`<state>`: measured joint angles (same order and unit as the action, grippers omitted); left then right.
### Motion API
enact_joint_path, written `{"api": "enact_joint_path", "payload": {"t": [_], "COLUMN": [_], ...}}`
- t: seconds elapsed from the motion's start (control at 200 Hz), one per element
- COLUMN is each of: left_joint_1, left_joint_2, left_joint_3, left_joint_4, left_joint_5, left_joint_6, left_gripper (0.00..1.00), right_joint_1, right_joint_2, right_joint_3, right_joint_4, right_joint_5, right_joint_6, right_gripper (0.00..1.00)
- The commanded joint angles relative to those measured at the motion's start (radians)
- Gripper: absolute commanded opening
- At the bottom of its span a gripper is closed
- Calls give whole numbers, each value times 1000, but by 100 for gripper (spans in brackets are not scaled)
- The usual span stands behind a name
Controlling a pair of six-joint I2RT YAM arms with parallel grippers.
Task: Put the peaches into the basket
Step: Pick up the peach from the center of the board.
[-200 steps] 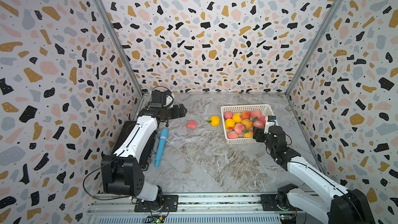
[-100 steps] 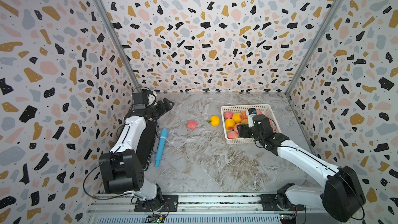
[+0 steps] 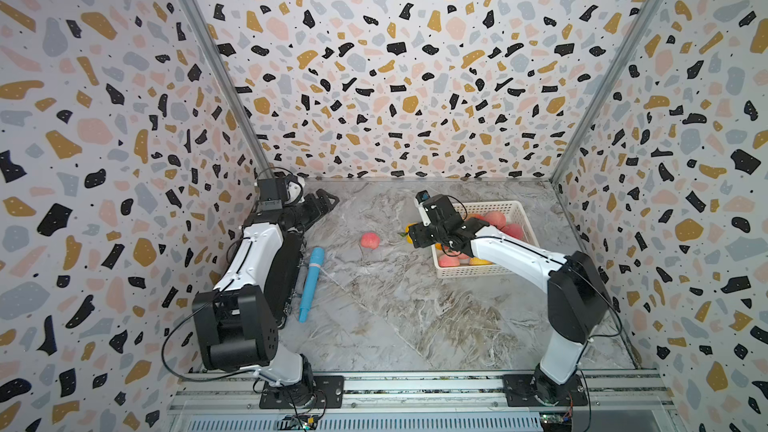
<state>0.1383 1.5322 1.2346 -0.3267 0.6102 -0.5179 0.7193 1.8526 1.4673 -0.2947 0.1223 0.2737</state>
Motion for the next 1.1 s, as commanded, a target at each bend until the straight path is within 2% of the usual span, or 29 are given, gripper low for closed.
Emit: {"api": "enact_joint_path", "payload": {"t": [0.0, 0.21, 0.471, 0.721, 0.926, 1.096], "left_joint_1": [0, 0, 0, 0, 0, -1], "left_joint_2": [5, 6, 1, -1, -3, -3], "left_joint_3": [-4, -3, -3, -1, -2, -7], "left_joint_4": [38, 38, 39, 38, 44, 57], "left_joint_5": [18, 19, 25, 26, 35, 46], "left_joint_6": [-1, -2, -2, 0, -5, -16], "left_gripper": [91, 91, 90, 90, 90, 90], "right_joint_1": [-1, 0, 0, 0, 0, 0], "right_joint_2": [85, 243, 378, 494, 514, 516], "right_joint_3": [130, 325, 478, 627, 633, 620], "right_joint_4": [-140, -216, -267, -331, -346, -339], "right_joint_5": [69, 99, 194, 232, 277, 265], "right_joint_6": [42, 126, 209, 282, 304, 323], "right_gripper": [78, 77, 76, 74, 75, 74]}}
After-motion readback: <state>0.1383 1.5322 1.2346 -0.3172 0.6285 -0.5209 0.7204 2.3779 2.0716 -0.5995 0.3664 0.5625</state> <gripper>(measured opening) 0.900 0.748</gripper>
